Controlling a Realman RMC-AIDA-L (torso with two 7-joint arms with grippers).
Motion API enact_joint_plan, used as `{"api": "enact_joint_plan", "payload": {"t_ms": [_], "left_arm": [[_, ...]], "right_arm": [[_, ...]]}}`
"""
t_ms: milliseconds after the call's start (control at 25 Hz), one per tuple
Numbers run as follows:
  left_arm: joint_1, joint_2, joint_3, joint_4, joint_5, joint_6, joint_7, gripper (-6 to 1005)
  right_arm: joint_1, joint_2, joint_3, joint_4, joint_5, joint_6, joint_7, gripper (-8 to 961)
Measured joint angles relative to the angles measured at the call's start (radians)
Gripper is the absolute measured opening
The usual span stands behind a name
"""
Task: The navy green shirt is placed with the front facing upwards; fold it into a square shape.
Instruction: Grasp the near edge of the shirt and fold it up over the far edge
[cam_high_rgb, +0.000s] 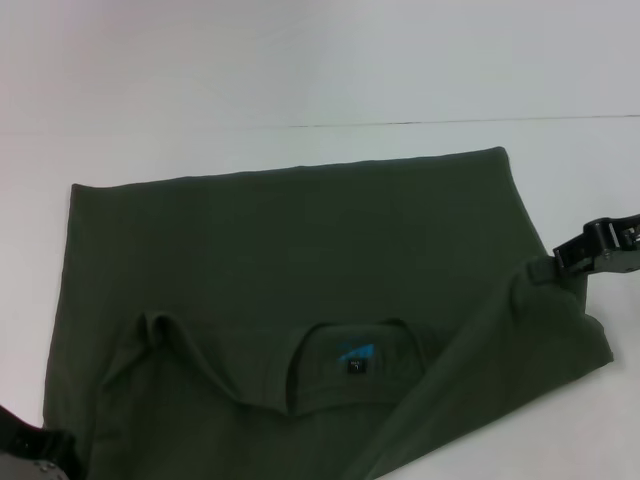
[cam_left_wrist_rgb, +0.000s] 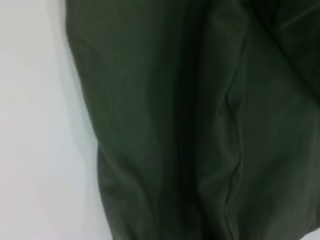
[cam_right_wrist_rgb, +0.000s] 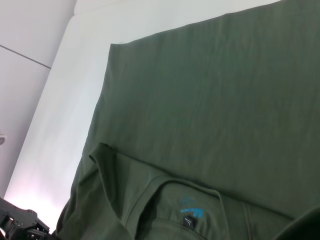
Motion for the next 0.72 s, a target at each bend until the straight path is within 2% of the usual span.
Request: {"api": "enact_joint_plan", "payload": {"t_ms": [320,720], "left_arm": [[-0.008,0.008,-0.033,0.003,-0.003,0.007,-0.002,50],[-0.033,0.043,-0.138,0.003,-0.002,0.029,0.002,50]], "right_arm": [[0.003,0.001,0.000,0.000,0.000,0.002,-0.001,19],[0.005,0.008,0.000,0.000,0.000,0.005,-0.001,20]]}}
